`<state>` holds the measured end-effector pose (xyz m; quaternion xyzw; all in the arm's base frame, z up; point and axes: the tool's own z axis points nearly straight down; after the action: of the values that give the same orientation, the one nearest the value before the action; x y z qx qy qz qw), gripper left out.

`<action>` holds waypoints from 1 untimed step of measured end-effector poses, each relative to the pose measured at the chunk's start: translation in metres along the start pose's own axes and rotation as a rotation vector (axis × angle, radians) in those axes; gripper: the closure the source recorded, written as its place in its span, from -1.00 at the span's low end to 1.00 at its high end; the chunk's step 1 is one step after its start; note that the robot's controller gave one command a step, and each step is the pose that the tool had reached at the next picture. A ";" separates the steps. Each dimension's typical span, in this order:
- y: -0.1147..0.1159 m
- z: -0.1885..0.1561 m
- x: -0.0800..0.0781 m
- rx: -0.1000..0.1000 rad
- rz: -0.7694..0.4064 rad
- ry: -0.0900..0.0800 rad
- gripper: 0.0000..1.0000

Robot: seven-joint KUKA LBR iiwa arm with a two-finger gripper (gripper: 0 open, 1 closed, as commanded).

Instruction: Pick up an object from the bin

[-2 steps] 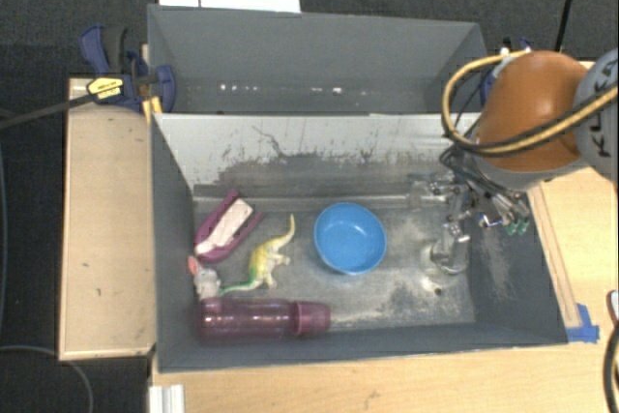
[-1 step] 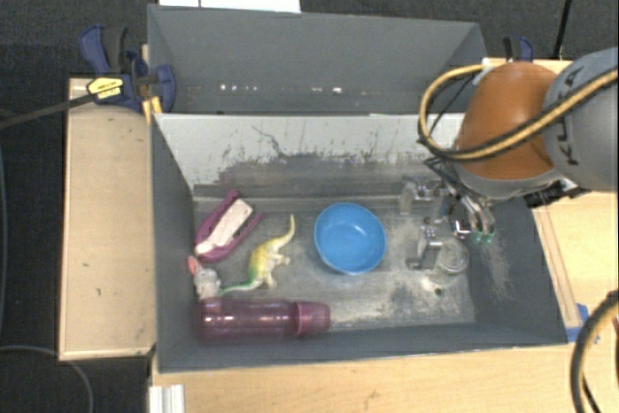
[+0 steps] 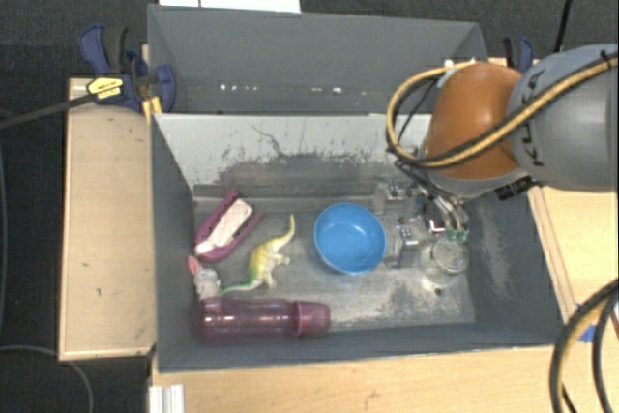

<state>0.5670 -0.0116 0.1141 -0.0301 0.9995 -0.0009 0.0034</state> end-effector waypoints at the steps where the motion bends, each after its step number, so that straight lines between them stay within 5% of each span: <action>1: 0.017 0.028 0.002 -0.002 -0.159 -0.005 -1.00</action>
Offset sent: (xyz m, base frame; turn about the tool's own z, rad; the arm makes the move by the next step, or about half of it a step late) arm -0.0360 0.1033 -0.0441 -0.0581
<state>0.5642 0.0050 0.0856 -0.1093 0.9940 0.0000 0.0056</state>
